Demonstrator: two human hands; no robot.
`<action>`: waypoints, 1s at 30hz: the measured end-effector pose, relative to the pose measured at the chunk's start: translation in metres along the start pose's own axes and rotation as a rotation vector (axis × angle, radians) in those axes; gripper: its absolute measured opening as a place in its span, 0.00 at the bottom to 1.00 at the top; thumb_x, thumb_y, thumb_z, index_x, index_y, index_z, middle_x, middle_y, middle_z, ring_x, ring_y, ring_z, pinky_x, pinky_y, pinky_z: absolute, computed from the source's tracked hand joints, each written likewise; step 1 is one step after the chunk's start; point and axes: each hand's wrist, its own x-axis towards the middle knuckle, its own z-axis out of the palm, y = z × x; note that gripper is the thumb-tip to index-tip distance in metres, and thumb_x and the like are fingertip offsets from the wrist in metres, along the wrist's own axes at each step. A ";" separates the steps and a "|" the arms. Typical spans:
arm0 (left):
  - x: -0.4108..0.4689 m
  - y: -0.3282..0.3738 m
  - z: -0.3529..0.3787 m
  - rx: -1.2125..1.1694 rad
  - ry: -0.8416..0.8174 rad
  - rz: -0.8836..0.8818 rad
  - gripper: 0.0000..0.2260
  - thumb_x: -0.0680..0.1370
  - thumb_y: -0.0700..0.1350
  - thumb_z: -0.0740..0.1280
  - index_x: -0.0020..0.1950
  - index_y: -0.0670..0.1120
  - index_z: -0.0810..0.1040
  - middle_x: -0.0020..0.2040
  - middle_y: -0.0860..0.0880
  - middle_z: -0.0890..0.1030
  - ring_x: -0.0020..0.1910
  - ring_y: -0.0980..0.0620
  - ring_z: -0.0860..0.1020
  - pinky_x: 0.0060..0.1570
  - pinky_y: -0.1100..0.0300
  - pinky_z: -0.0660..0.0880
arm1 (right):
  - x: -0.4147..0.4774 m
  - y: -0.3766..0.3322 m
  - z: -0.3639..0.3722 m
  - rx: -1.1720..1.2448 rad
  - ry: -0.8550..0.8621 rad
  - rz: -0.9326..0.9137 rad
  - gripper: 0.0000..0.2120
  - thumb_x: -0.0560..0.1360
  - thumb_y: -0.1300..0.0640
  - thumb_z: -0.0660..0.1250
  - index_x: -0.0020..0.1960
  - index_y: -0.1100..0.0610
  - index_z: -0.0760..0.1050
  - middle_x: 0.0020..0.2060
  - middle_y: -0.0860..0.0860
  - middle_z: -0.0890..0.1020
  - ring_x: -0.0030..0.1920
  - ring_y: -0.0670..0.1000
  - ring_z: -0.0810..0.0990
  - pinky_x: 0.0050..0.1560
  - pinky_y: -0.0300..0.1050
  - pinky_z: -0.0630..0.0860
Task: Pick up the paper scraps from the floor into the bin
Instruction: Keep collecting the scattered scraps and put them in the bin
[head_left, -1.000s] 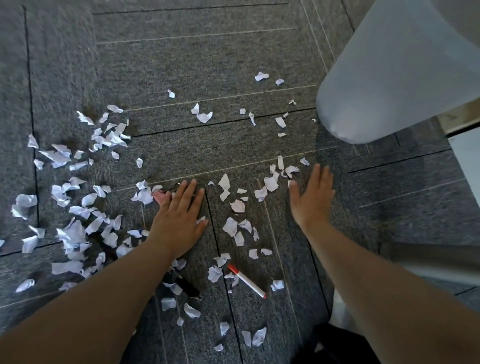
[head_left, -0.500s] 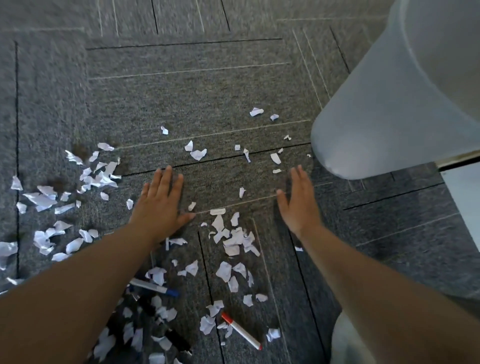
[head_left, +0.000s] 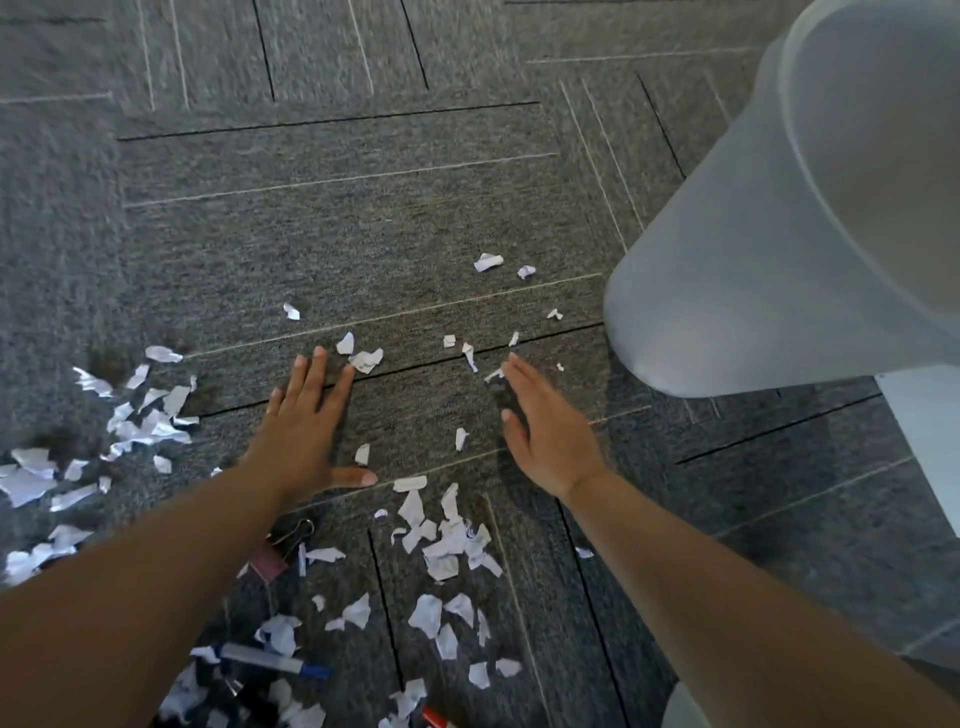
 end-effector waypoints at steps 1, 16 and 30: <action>-0.001 -0.001 -0.001 -0.003 -0.009 0.011 0.57 0.64 0.66 0.69 0.73 0.43 0.32 0.70 0.45 0.25 0.71 0.45 0.29 0.71 0.45 0.40 | 0.000 0.001 0.004 -0.007 0.050 0.005 0.25 0.80 0.55 0.56 0.74 0.57 0.55 0.75 0.51 0.55 0.71 0.52 0.61 0.65 0.48 0.67; -0.001 -0.013 -0.016 0.141 -0.142 0.078 0.63 0.60 0.62 0.75 0.65 0.44 0.24 0.67 0.44 0.23 0.67 0.47 0.27 0.71 0.46 0.41 | 0.055 0.003 -0.001 -0.005 0.103 0.244 0.29 0.81 0.52 0.53 0.76 0.57 0.42 0.76 0.51 0.42 0.74 0.50 0.42 0.72 0.45 0.46; -0.003 -0.017 -0.017 0.124 -0.108 0.084 0.62 0.59 0.61 0.76 0.67 0.51 0.25 0.67 0.47 0.23 0.67 0.49 0.27 0.68 0.49 0.36 | 0.074 -0.036 0.018 -0.010 0.324 -0.030 0.14 0.76 0.62 0.62 0.61 0.61 0.71 0.67 0.58 0.68 0.61 0.58 0.71 0.52 0.49 0.75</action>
